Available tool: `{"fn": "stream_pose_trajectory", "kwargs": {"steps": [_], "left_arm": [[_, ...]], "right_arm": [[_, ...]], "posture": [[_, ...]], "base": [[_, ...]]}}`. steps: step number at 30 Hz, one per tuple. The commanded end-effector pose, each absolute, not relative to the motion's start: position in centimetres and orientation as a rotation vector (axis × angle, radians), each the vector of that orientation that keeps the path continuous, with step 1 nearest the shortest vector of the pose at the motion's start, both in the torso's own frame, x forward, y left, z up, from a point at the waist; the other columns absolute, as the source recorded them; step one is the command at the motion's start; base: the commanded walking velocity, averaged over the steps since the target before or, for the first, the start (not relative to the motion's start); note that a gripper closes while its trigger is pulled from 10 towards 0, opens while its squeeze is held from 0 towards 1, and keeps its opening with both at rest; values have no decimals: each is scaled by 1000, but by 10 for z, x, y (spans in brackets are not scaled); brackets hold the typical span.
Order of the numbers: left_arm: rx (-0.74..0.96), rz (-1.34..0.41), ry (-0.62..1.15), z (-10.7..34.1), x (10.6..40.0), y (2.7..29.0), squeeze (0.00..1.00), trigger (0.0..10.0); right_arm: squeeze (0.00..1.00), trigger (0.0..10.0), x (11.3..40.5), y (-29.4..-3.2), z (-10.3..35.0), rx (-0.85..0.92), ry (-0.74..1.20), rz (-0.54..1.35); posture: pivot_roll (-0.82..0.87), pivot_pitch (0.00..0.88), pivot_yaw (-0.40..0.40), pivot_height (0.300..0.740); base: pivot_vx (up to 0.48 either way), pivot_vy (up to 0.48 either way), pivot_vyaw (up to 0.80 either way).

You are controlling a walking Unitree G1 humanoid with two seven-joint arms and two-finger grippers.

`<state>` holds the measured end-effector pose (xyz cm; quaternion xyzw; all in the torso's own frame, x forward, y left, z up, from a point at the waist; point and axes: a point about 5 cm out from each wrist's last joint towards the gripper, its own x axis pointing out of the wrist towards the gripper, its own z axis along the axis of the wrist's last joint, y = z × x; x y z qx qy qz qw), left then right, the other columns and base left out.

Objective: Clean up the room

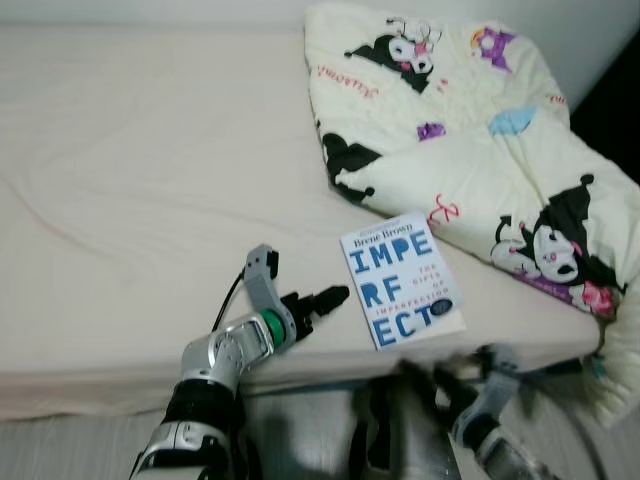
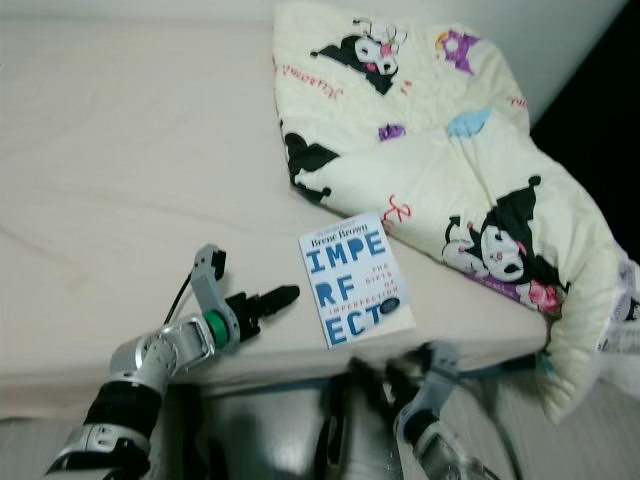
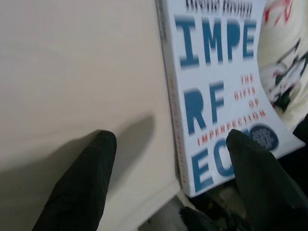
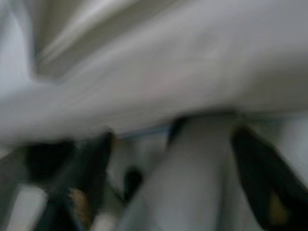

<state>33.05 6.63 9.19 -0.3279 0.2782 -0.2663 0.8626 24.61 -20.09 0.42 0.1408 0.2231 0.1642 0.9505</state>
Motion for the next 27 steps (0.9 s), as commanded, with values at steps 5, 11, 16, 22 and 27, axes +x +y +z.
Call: {"fn": "stream_pose_trajectory", "kwargs": {"steps": [5, 11, 16, 22, 27], "left_arm": [[-697, -574, 609, 88, 324, 58, 0, 10000], [-698, -572, 612, 87, 324, 58, 0, 10000], [-690, -573, 612, 88, 324, 60, 0, 10000], [-686, -577, 605, 92, 326, 59, 0, 10000], [-683, -575, 604, 92, 327, 60, 0, 10000]], "right_arm": [[0, 10000, 247, -194, 7, 233, 457, 436], [0, 10000, 263, -198, 23, 390, 320, 395], [0, 10000, 284, -188, 60, 582, 108, 411], [0, 10000, 295, -186, 60, 752, 99, 359], [0, 10000, 311, -182, 55, 892, 150, 303]], "posture": [[-77, 239, 15, 587], [-82, 243, 16, 587], [-66, 240, 24, 587], [-62, 236, 35, 587], [-55, 230, 37, 587]], "base": [[0, 0, 0], [0, 0, 0], [0, 0, 0], [0, 0, 0], [0, 0, 0]]}}
